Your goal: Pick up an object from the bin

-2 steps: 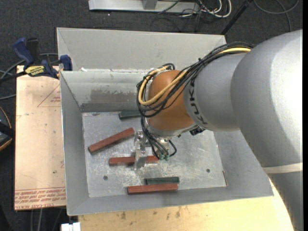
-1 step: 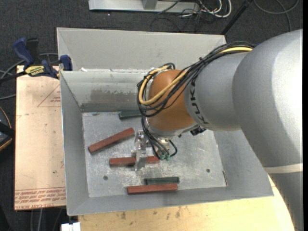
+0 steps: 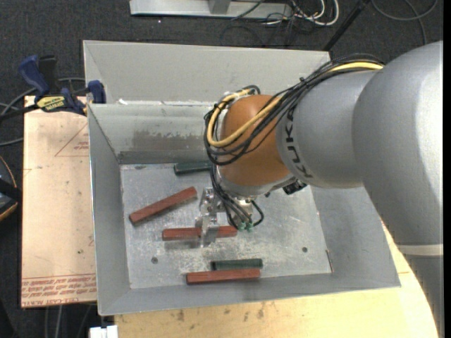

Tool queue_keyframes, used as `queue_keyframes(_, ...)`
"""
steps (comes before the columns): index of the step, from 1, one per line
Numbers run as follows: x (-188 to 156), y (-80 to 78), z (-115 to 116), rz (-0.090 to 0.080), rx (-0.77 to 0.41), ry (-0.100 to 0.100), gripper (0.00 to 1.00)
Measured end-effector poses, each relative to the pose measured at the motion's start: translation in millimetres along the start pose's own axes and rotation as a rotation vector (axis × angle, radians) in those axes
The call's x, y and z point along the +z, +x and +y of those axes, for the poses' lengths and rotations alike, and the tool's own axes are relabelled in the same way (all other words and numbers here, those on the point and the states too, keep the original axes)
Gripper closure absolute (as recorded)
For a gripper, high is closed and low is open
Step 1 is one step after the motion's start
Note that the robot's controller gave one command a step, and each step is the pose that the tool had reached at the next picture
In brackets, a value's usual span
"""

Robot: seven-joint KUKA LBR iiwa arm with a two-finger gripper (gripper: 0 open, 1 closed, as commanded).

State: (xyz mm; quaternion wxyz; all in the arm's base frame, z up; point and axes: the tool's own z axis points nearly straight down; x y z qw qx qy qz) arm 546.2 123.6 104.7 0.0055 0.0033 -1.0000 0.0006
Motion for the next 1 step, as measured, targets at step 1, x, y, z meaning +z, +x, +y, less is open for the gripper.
queue_keyframes(1, -25.5, -1.3, 0.3, -0.006, 0.0, -0.001, 1.0)
